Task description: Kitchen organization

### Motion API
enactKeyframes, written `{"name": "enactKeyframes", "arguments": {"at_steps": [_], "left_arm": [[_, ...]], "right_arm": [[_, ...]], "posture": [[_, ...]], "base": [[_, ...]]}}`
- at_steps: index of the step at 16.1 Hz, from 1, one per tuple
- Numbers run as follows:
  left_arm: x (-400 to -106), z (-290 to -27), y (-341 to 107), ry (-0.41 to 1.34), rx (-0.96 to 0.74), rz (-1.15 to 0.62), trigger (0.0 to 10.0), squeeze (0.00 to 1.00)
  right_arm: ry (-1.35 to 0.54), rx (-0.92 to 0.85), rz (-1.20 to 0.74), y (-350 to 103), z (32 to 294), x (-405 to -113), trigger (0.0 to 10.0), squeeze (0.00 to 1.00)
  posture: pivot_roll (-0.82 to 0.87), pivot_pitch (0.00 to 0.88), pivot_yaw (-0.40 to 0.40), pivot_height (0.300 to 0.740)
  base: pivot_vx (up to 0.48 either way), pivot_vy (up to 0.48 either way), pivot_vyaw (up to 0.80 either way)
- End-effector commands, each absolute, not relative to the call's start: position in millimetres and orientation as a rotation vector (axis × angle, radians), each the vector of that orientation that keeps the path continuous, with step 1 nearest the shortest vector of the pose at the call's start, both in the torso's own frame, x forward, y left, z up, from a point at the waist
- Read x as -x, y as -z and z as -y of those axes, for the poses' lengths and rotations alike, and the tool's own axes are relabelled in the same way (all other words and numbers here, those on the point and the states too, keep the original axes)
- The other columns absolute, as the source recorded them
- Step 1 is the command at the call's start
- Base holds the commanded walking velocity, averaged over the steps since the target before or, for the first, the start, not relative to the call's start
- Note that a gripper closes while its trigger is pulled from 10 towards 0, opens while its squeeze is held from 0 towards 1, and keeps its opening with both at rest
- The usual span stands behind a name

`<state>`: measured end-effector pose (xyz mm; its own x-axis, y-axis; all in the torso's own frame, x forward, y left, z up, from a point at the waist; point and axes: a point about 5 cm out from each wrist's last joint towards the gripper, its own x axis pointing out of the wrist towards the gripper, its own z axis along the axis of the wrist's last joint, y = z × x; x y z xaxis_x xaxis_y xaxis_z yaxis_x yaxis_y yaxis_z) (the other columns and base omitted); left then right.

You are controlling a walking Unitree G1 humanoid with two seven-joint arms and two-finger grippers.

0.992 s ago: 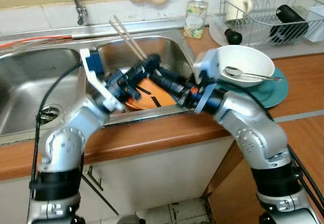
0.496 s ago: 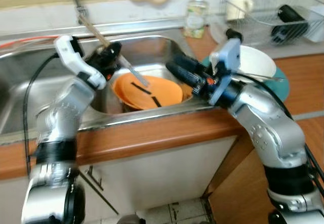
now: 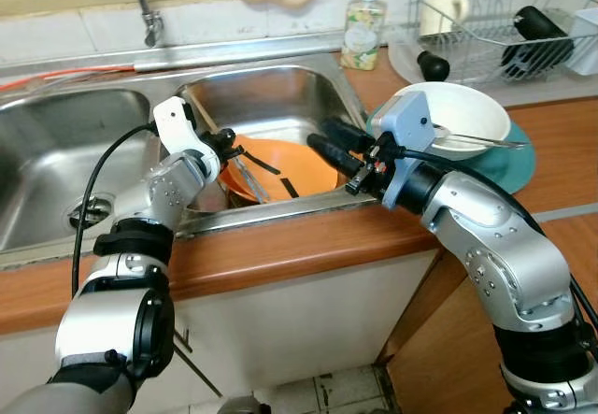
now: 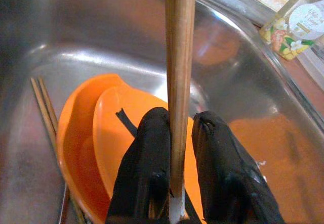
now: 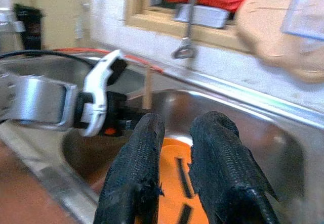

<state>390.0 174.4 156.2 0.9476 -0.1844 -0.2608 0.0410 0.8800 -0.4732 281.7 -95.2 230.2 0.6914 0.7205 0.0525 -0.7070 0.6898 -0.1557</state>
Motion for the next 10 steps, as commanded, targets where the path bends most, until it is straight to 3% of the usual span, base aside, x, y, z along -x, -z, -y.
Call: {"name": "enactKeyframes", "arguments": {"at_steps": [1,2,3,6,9,10], "left_arm": [[-394,-179,-164,0.098,0.458,-0.288,10.0,1.00],[-394,-180,-165,0.099,0.458,-0.285,10.0,1.00],[-394,-184,-167,0.106,0.413,-0.271,10.0,1.00],[-396,-185,-186,0.183,0.248,-0.098,10.0,1.00],[-394,-184,-208,0.250,0.193,0.045,10.0,1.00],[-392,-180,-219,0.314,0.098,0.118,10.0,1.00]], "right_arm": [[-0.714,0.106,0.125,-235,103,-282,10.0,0.00],[-0.710,0.094,0.129,-236,104,-283,10.0,0.00],[-0.678,0.067,0.169,-245,108,-286,10.0,1.00],[-0.573,0.055,0.265,-264,124,-295,10.0,1.00],[-0.464,0.061,0.262,-271,141,-302,10.0,1.00],[-0.444,0.059,0.248,-273,150,-304,10.0,1.00]], "posture": [[-0.05,0.000,0.098,0.740],[-0.05,0.000,0.098,0.740],[-0.04,0.000,0.092,0.740],[-0.04,0.000,0.085,0.740],[-0.04,0.000,0.080,0.740],[-0.04,0.000,0.077,0.740]], "base": [[0.000,0.000,0.00],[0.000,0.000,0.00],[0.000,0.000,0.00],[0.000,0.000,0.00],[0.000,0.000,0.00],[0.000,0.000,0.00]]}}
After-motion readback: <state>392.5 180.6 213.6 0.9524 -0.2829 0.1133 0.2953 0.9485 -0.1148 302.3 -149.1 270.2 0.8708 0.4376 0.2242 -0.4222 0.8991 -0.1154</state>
